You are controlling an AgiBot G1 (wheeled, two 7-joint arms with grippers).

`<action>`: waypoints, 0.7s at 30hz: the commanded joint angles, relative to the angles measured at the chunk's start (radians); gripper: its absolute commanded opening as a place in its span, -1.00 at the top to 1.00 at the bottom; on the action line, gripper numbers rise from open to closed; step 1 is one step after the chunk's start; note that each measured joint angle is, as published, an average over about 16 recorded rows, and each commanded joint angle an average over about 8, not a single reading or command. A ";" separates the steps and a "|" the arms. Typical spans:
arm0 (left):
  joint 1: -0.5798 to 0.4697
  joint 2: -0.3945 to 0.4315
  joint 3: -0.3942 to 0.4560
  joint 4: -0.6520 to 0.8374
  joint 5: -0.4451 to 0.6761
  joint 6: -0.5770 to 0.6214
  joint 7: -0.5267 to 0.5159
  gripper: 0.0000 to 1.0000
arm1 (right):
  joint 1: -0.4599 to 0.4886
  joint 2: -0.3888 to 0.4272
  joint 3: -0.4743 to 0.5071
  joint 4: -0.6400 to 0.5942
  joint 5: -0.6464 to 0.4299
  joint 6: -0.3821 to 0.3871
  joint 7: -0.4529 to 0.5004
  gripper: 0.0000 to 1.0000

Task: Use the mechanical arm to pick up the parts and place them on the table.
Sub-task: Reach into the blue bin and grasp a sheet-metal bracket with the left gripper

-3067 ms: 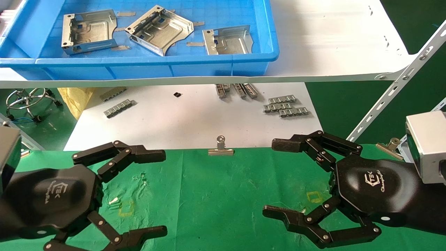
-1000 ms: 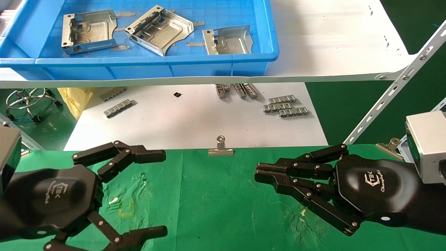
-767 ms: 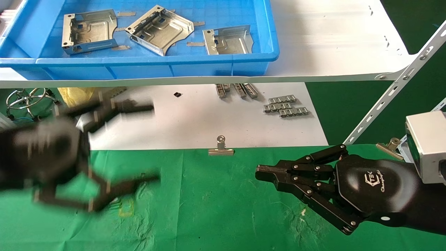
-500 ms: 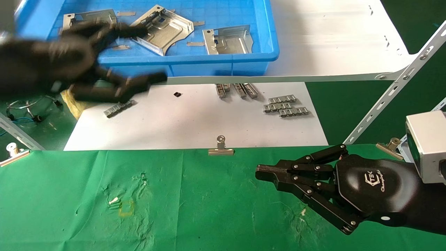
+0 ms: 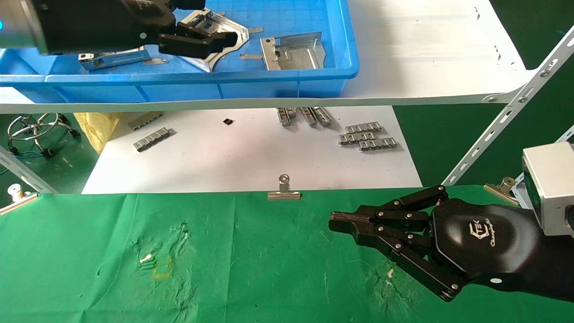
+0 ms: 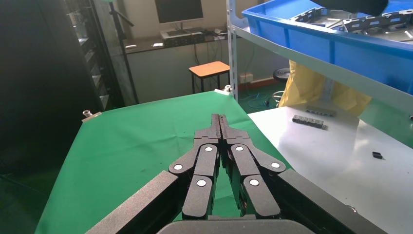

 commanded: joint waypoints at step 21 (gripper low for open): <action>-0.111 0.100 -0.014 0.340 0.004 -0.130 0.197 -0.83 | 0.000 0.000 0.000 0.000 0.000 0.000 0.000 1.00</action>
